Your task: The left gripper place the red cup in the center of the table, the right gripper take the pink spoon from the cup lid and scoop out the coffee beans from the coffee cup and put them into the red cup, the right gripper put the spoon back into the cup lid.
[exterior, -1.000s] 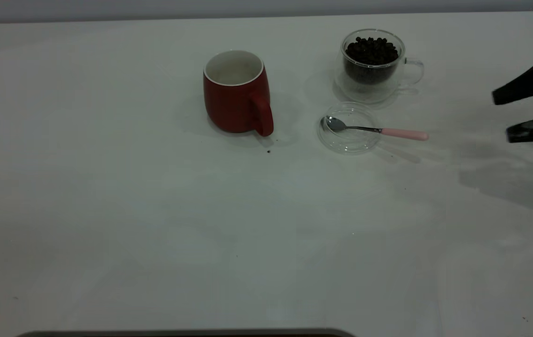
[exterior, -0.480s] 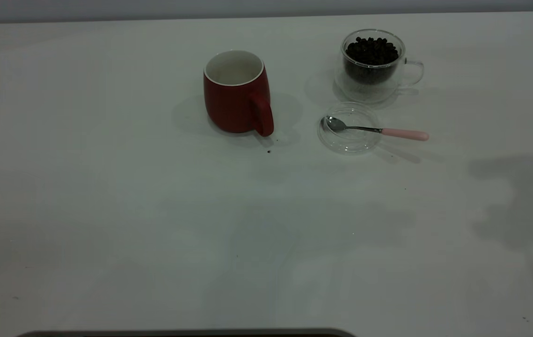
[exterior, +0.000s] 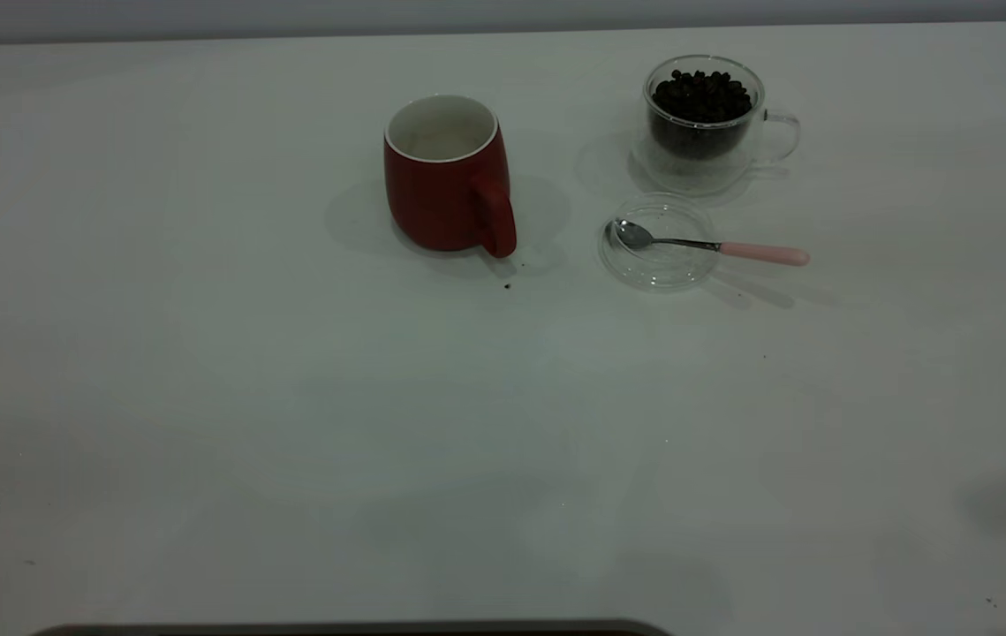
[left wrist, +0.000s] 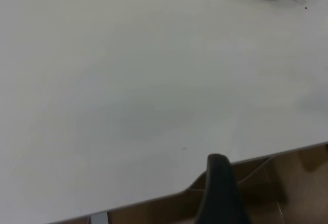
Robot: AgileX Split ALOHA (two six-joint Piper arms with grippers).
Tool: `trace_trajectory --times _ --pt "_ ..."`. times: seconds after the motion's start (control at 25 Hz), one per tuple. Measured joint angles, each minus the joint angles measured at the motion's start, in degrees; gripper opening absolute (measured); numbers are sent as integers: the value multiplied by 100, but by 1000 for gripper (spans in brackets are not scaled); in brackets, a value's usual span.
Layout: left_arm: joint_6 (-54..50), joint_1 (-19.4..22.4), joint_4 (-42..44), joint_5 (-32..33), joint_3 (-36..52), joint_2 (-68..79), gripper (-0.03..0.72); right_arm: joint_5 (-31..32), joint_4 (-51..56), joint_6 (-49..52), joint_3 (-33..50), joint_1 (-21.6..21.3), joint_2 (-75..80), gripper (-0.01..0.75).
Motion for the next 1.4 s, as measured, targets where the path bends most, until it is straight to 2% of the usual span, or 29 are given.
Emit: trace_trajectory --times 0.16,0.32,0.68,1.08,1.4 --pt "0 0 0 0 0 0 586 -128 -29 27 733 0 -1105 538" --pt "0 0 0 0 0 0 586 -266 -29 173 1275 0 -2223 572" --pt "-5 0 0 0 0 0 586 -320 -41 258 1856 0 -4107 588" --pt "-5 0 0 0 0 0 586 -296 -166 430 1921 0 -5054 588" --pt "-22 0 0 0 0 0 586 -291 -171 456 1921 0 -5174 588"
